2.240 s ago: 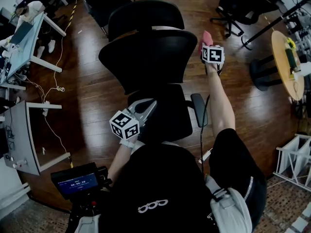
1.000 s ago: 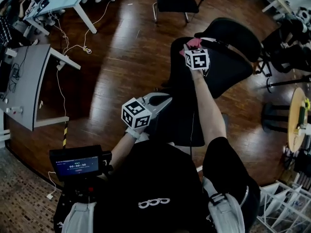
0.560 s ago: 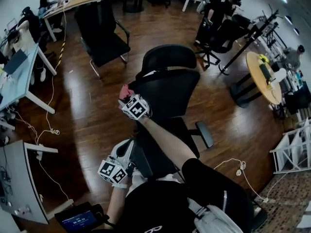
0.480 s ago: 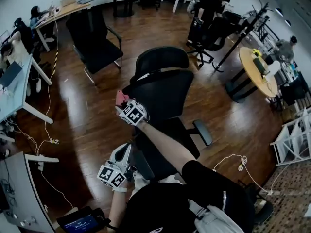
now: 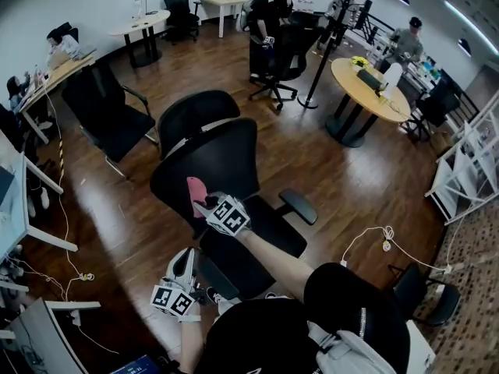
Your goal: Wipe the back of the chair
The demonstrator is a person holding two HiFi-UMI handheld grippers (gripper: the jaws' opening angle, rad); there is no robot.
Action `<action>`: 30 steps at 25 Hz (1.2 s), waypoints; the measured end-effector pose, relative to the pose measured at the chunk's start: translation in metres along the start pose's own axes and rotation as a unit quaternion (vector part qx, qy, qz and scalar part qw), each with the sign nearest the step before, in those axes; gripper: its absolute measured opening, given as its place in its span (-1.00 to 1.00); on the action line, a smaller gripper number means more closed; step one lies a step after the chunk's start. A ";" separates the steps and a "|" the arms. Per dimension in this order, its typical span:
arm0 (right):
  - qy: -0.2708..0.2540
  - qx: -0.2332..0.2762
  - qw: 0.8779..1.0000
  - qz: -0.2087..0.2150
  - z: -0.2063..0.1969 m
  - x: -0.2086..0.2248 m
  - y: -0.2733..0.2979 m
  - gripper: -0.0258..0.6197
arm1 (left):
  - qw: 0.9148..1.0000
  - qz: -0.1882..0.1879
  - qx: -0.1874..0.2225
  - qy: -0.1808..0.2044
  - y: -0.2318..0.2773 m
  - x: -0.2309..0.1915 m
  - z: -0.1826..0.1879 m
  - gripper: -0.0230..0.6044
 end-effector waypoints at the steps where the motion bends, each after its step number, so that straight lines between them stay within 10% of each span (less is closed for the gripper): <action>1: 0.005 0.005 1.000 -0.008 -0.003 0.002 -0.023 -0.78 | 1.000 -0.002 -0.002 0.000 0.003 0.008 -0.008 -0.96; 15: 0.102 0.011 0.995 -0.017 -0.091 -0.057 -0.288 -0.78 | 0.997 0.012 -0.072 0.009 0.001 0.163 -0.118 -0.96; 30: 0.081 0.048 0.992 -0.085 -0.073 -0.135 -0.305 -0.78 | 0.994 -0.017 -0.097 0.056 -0.051 0.166 -0.089 -0.96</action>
Point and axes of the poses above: the fingertips, and each gripper's own axes: y forward along the fingers, x to its right, z out of its top, the point moved 3 cm from there along -y, backward along the fingers, and after that the axes turned 14 degrees about x, right-handed, at the moved point
